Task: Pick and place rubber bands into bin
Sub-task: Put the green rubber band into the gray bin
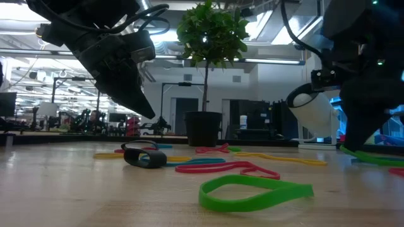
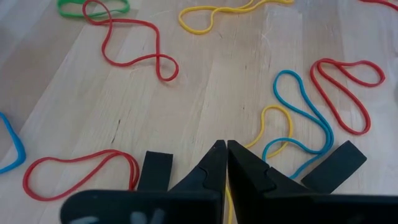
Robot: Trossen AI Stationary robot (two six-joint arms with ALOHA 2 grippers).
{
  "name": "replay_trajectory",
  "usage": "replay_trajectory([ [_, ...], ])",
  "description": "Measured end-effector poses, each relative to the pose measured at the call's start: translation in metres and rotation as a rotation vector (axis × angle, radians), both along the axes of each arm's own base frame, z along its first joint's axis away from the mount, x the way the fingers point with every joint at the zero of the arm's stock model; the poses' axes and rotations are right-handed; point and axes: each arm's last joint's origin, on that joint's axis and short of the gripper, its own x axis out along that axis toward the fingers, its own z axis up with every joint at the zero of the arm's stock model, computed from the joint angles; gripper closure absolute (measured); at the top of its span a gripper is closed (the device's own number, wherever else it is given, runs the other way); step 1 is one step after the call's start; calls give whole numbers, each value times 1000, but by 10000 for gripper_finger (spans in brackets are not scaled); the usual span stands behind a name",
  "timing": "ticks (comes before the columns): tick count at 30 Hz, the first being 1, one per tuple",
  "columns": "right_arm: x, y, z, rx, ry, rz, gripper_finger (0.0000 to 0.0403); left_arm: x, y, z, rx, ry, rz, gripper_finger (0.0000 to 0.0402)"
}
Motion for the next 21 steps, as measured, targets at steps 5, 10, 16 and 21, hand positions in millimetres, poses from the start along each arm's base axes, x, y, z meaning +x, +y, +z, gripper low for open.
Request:
replay_trajectory([
  [5,5,-9,3,12,18,-18,220,0,0,0,0,0,0,389],
  [10,5,-14,4,48,61,-3,223,0,0,0,-2,0,2,393],
  [16,4,-18,4,44,77,-30,240,0,0,0,-2,0,2,389],
  [21,6,-15,8,91,98,-1,252,0,0,0,-2,0,2,392],
])
